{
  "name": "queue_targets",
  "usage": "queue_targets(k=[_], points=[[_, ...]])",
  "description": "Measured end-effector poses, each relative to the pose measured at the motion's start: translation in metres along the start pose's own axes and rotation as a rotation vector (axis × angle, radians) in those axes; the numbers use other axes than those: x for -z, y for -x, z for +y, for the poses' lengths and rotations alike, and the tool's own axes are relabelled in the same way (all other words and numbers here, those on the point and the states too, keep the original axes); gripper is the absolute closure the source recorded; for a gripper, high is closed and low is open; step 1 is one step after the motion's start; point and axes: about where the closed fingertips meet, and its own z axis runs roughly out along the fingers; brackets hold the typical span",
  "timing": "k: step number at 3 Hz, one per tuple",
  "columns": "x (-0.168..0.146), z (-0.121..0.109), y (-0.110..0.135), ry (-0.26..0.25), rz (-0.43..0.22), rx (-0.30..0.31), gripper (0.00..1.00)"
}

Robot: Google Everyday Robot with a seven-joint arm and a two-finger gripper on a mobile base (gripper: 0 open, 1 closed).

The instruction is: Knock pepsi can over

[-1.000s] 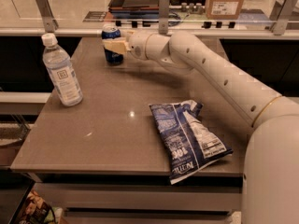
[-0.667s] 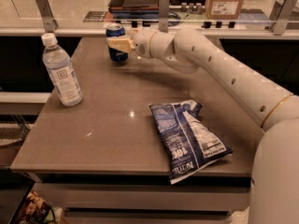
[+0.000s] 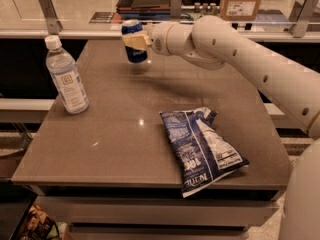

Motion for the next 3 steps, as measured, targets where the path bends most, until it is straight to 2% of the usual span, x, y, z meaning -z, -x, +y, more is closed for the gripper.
queue_targets(k=[2,3], points=[[0.036,-0.022,0.006,-0.126,0.165,-0.007,1.0],[0.048,-0.029,0.0,-0.156,0.233,-0.021,1.0]])
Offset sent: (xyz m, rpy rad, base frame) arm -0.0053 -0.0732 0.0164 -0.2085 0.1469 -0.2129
